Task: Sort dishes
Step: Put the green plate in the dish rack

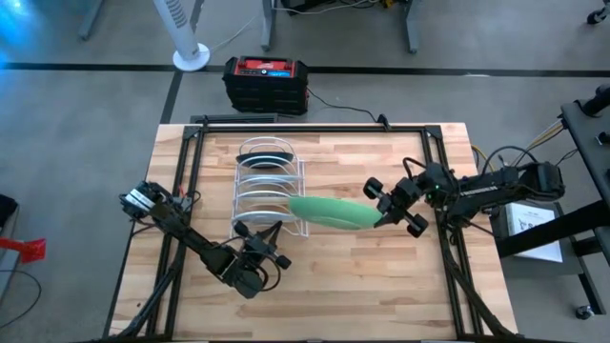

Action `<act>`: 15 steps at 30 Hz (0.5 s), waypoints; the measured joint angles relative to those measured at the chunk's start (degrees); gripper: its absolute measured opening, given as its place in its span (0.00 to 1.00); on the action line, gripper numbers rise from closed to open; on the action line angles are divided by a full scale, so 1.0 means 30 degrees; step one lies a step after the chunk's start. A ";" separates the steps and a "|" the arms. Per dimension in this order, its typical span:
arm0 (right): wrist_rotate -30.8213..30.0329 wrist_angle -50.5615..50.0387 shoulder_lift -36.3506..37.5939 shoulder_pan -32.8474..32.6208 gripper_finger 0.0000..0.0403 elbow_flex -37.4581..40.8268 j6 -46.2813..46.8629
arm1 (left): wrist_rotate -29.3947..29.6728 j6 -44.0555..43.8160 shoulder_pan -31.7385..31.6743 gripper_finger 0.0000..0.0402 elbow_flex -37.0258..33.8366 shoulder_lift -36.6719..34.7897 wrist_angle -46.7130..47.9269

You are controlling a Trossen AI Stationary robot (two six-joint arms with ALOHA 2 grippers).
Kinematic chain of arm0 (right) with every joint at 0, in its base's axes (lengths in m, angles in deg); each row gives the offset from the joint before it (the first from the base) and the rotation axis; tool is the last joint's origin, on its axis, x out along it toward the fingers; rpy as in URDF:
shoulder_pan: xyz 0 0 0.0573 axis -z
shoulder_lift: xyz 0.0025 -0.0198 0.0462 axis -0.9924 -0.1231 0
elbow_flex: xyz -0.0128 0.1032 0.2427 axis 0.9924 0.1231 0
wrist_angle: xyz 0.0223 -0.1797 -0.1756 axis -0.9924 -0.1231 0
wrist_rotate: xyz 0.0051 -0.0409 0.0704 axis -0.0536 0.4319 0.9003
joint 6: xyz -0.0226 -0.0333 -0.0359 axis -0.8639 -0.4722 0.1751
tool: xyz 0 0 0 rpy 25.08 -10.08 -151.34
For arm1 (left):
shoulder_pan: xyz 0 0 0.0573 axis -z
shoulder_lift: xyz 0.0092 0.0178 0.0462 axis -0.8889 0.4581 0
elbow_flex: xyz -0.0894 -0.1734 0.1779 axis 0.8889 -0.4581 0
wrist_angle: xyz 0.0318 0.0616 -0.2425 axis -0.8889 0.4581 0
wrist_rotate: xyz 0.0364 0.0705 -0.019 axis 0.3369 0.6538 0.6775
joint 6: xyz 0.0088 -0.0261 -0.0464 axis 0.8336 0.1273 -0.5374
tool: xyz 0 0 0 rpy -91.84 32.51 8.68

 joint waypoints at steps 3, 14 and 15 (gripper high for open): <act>0.0000 0.0007 0.0000 0.0227 0.00 0.0000 0.0076 | -0.0085 0.0011 0.0028 0.00 0.0143 -0.0018 -0.0097; 0.0063 -0.0270 0.0000 0.0507 0.00 0.0007 -0.0195 | -0.0433 0.1029 0.2091 0.00 0.2868 0.0360 -0.0098; 0.0115 -0.0272 0.0000 0.0507 0.00 0.0012 -0.0294 | -0.0499 0.1475 0.2131 0.00 0.3115 0.0743 -0.0079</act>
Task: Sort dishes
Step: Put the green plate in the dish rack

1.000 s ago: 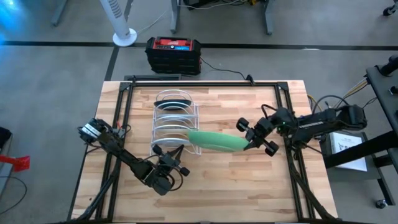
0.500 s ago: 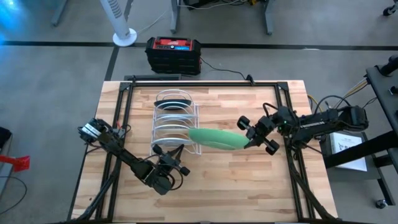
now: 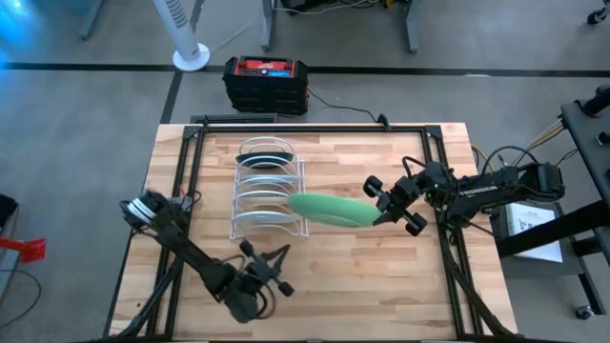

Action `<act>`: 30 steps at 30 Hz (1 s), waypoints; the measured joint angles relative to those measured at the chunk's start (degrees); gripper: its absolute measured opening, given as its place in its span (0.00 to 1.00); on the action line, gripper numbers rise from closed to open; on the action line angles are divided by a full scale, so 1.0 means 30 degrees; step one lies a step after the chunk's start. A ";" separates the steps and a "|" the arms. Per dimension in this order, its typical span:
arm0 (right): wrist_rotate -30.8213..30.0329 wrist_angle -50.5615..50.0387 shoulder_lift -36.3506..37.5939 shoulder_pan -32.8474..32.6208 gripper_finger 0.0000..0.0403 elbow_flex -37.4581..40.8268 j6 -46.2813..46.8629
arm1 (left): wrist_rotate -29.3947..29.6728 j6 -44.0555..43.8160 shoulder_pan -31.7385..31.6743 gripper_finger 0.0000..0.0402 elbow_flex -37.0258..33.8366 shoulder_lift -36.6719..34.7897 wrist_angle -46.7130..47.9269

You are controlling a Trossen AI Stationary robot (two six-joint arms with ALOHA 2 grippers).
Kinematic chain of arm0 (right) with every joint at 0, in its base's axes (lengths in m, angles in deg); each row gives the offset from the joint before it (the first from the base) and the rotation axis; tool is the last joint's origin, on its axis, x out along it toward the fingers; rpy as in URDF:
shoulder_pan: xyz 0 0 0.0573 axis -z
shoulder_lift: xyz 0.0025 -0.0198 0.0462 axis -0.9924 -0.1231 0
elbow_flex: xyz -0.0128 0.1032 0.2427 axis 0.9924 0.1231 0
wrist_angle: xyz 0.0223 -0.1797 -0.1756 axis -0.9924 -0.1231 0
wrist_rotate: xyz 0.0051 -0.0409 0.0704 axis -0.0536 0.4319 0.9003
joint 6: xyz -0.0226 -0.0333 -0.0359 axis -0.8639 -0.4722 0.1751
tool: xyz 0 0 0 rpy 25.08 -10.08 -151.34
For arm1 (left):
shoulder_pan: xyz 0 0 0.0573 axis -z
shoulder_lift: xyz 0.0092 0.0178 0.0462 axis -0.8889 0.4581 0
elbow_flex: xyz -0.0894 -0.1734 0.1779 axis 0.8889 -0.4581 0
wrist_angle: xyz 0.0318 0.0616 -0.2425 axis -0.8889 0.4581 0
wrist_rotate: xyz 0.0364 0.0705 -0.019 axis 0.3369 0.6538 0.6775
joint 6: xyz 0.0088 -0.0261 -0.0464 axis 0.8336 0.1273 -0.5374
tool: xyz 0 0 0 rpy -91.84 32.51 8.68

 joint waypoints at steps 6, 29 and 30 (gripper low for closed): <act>0.0257 -0.0110 -0.0007 0.0000 0.00 0.0003 -0.0143 | 0.0383 0.0405 -0.0323 0.00 0.2051 0.2688 0.0083; 0.0919 -0.0121 -0.0015 -0.0009 0.00 0.0010 -0.0234 | 0.0298 -1.4997 -0.0631 0.00 -0.3304 0.3071 -0.2606; 0.0895 -0.0121 -0.0015 -0.0007 0.00 0.0010 -0.0234 | 0.0094 -1.5489 -0.0839 0.00 -0.3463 0.3071 -0.2910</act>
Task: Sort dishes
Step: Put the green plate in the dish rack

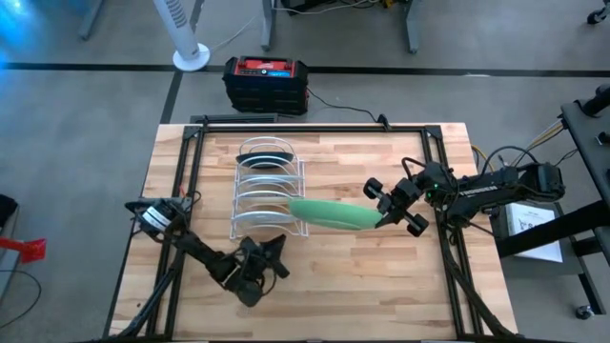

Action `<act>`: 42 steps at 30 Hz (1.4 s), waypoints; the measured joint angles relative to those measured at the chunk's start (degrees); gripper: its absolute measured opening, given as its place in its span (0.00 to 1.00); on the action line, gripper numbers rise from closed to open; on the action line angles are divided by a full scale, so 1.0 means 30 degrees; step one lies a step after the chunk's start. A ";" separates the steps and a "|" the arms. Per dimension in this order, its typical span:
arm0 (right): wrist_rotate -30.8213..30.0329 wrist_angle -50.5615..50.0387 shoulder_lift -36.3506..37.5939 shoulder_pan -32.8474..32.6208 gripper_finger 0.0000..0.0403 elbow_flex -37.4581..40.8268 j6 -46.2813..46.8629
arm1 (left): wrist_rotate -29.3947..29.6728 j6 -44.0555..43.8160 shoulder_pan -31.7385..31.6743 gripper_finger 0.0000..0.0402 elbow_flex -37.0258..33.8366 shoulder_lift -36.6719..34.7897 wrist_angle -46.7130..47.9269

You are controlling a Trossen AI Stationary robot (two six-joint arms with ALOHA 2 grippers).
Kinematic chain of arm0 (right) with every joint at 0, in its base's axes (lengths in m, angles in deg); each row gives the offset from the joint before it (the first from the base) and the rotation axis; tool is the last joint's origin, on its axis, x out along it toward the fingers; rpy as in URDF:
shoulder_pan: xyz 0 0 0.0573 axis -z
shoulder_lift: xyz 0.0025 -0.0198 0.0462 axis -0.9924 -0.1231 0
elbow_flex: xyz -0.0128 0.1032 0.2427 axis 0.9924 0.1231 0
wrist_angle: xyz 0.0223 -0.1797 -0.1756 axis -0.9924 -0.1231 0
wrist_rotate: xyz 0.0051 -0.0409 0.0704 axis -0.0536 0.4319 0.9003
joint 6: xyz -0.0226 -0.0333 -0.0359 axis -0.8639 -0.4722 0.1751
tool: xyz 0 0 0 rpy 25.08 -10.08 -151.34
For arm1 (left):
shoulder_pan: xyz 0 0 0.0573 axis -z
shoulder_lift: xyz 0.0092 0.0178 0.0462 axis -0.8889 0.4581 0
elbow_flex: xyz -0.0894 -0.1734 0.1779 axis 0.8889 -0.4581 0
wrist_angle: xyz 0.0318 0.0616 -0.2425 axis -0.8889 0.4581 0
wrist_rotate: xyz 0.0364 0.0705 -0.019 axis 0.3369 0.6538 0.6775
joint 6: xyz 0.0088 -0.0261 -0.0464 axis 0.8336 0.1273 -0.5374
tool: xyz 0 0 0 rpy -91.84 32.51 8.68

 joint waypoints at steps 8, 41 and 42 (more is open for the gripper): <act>-0.0027 0.0000 0.0000 -0.0005 0.00 0.0000 0.0073 | -0.2271 -0.1017 -0.1142 0.04 -0.0089 0.0000 -0.0869; -0.0042 -0.0007 0.0000 0.0000 0.00 -0.0007 -0.0044 | -0.1975 -0.0730 -0.2178 0.12 -0.0072 -0.0022 0.0132; -0.0049 -0.0007 0.0000 0.0000 0.00 -0.0007 -0.0042 | -0.1984 -0.0645 -0.2166 0.07 -0.0060 -0.0022 0.0171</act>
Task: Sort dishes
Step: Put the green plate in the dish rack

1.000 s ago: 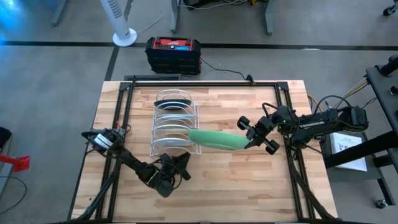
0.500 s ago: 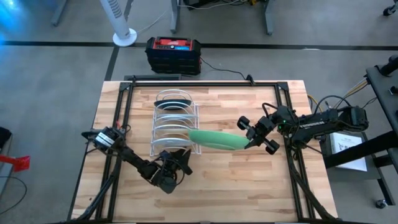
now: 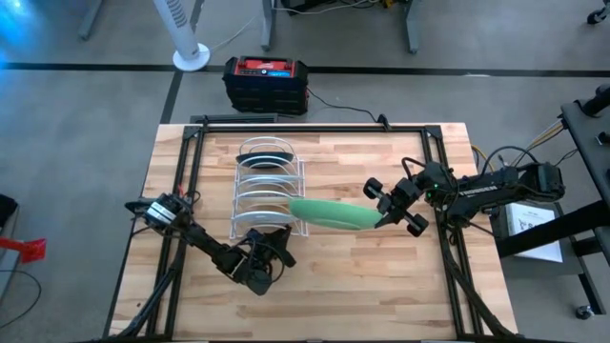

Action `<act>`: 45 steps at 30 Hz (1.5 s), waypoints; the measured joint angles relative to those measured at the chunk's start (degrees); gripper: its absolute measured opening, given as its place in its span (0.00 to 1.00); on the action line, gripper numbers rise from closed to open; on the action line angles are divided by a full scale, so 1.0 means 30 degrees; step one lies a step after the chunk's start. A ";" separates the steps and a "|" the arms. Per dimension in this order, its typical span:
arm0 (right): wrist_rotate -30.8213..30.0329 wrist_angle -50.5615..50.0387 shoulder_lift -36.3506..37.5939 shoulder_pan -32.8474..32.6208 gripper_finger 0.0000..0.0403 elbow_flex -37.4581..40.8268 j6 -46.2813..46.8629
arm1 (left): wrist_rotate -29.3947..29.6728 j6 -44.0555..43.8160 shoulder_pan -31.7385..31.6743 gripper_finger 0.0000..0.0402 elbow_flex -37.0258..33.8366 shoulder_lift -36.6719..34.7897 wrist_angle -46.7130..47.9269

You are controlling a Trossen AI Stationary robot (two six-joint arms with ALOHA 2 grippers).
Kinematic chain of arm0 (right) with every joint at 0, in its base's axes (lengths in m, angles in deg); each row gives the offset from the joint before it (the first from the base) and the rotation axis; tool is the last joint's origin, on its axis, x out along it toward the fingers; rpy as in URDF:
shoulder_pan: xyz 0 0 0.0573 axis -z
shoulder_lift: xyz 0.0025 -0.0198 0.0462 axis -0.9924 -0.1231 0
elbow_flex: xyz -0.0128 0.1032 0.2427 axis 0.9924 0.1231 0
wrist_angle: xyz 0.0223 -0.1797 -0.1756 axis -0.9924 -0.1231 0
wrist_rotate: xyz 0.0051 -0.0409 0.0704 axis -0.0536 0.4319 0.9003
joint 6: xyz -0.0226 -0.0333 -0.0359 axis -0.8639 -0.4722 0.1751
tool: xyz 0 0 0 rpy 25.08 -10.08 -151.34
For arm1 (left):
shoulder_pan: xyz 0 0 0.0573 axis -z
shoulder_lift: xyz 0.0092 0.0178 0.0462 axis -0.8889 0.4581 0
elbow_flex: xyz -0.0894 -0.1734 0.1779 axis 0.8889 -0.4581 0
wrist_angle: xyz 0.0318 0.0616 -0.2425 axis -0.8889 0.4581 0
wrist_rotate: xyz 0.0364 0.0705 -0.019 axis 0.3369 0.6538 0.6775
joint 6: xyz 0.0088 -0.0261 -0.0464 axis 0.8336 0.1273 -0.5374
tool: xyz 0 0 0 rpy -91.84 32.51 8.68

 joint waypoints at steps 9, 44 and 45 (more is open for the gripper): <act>0.0218 0.0007 0.0000 0.0035 0.00 -0.0015 0.2058 | 0.0044 0.0334 0.0044 0.02 0.0000 0.0000 0.0089; 0.0977 -0.1239 0.0501 0.2550 0.00 -0.1481 0.2720 | -0.1469 0.0248 0.0109 0.02 0.0072 -0.0036 -0.0151; 0.0984 -0.1232 0.0425 0.2571 0.00 -0.1777 0.2617 | -0.1563 0.0247 0.0109 0.02 0.0073 -0.0044 -0.0157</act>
